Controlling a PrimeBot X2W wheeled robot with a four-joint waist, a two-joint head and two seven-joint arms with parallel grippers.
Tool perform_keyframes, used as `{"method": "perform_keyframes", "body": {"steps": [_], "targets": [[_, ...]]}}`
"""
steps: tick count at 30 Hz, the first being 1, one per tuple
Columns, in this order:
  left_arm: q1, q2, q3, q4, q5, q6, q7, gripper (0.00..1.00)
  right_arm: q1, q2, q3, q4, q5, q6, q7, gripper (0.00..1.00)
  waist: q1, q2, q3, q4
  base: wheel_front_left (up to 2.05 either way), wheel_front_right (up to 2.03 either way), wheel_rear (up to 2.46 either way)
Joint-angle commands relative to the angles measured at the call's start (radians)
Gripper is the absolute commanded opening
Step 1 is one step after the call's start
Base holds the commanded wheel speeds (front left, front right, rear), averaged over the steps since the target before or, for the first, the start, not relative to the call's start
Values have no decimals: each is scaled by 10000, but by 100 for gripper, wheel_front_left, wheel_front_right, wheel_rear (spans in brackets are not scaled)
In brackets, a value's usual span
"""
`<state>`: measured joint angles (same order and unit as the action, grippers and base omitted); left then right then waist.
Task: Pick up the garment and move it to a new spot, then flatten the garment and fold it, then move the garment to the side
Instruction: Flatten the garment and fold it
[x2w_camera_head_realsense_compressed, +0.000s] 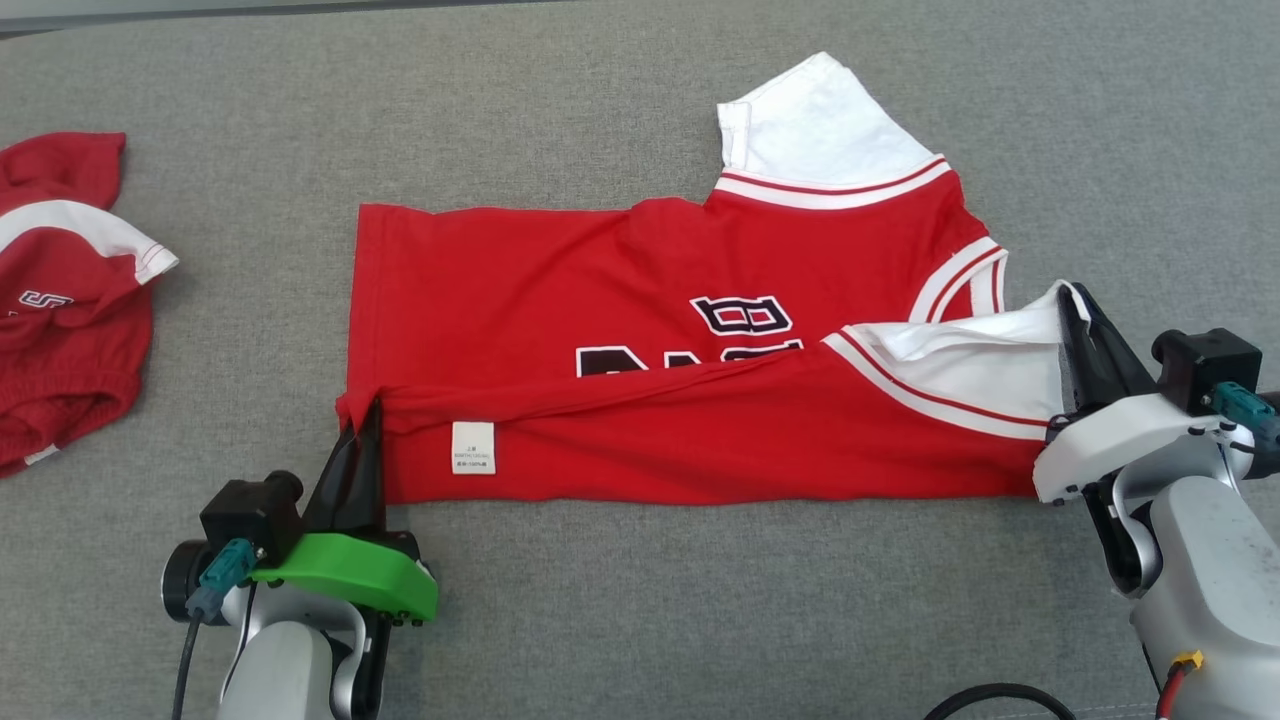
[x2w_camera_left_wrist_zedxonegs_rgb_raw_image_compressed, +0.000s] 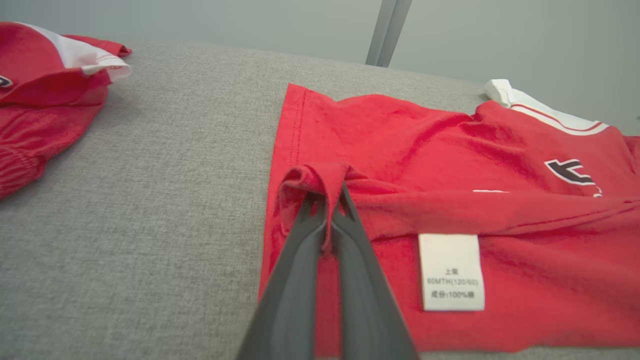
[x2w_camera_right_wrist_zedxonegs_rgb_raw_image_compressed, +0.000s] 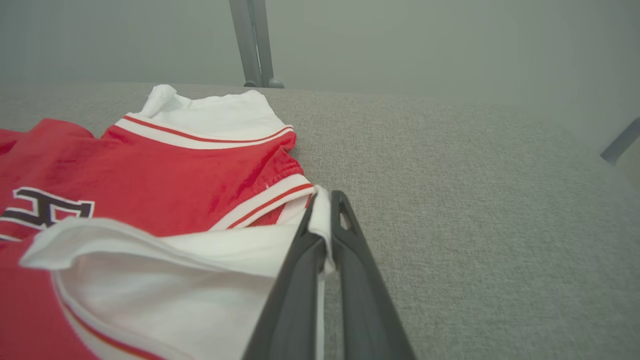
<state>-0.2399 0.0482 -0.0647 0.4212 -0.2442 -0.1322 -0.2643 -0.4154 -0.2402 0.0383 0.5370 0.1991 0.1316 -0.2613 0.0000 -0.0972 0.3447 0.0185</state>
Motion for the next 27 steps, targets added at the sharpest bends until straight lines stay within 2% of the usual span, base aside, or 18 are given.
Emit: {"method": "perform_keyframes", "body": {"steps": [1,2,3,4,5,13,21,27], "targets": [[-122,46,19,-26,-21,25,5,0,-48,-50,-51,39,-57,-19,-18,0,0,-2,51,53,0,0,0],[-142,45,27,-47,-27,25,5,2,-67,-18,-86,92,-106,-19,-18,0,0,-2,66,66,0,0,0],[-155,47,41,-70,-18,25,5,36,-93,-5,-198,185,-154,-19,-18,25,0,-2,77,74,0,0,0],[-153,43,62,-105,-34,25,5,84,-129,49,-273,253,-159,-19,-18,100,0,-2,81,80,0,0,0],[-118,46,86,-115,-74,25,5,100,-175,100,-321,246,-200,-19,-18,100,0,-2,75,83,0,0,0],[553,44,293,-731,-26,380,5,100,548,447,-1059,-305,-350,-19,-18,100,0,-2,-185,57,0,0,0],[1395,42,166,-1123,-4,548,5,100,2043,596,-704,-694,197,-19,-18,100,0,-2,-281,-15,0,0,0],[1475,43,85,-1085,29,581,5,100,2392,729,-673,-409,460,-19,-18,100,0,-2,-298,-37,0,0,0]]}}
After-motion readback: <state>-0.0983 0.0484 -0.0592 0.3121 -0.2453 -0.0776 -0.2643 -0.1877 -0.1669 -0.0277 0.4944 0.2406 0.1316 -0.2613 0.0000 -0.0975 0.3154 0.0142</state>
